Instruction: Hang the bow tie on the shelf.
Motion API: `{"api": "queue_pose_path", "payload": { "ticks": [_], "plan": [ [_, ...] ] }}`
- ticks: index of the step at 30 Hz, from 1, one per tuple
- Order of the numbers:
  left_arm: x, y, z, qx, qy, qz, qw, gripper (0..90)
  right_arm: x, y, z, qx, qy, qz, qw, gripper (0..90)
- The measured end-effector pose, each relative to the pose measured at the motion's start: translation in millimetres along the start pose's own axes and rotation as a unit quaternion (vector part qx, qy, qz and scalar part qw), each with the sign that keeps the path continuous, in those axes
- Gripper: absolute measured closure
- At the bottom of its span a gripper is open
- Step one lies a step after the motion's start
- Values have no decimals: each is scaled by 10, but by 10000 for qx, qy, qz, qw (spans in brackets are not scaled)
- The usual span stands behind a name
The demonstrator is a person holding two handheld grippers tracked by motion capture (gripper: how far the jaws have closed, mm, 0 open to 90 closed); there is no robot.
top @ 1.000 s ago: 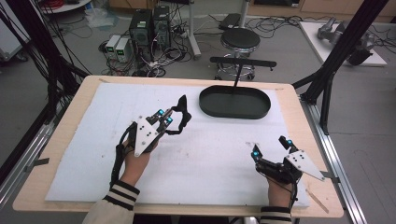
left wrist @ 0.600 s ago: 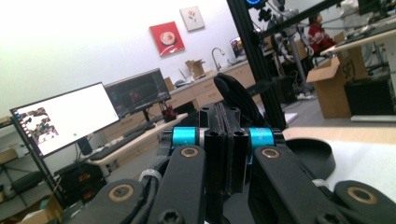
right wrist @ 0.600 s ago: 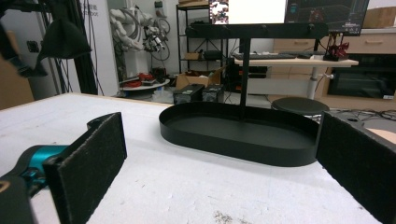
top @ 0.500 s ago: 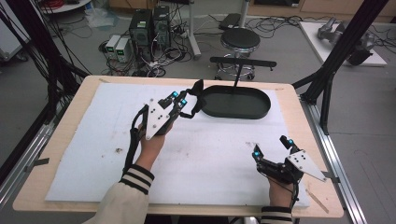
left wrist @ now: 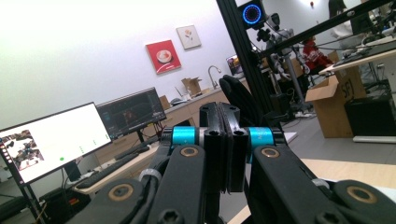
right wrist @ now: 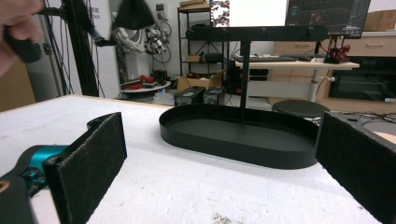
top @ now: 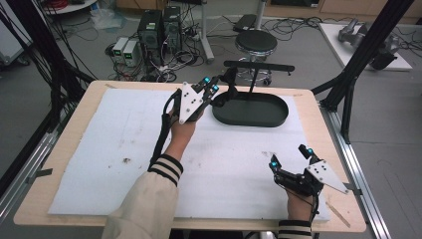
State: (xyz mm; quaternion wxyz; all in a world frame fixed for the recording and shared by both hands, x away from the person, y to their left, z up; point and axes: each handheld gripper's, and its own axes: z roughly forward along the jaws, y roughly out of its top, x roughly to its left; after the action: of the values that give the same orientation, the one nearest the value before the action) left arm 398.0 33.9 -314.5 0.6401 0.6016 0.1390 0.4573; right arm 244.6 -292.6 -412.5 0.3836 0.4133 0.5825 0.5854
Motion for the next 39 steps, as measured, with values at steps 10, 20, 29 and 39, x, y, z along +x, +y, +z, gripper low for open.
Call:
{"api": "queue_pose_path", "payload": {
  "ticks": [10,20,29,39],
  "plan": [
    [94,-232,393,106,47,-177,9998,885,-6,-19,32,79,19,-56,10000,15],
    [132,-434,746,190,133,-209,9995,885,-22,19,29,44,8,-143,9999,14],
    [225,-534,965,425,394,49,9983,885,-60,68,-3,-70,-22,-126,9999,15],
    [291,-724,1072,786,536,185,9953,885,-86,65,-9,-88,-50,-122,9999,14]
  ]
}}
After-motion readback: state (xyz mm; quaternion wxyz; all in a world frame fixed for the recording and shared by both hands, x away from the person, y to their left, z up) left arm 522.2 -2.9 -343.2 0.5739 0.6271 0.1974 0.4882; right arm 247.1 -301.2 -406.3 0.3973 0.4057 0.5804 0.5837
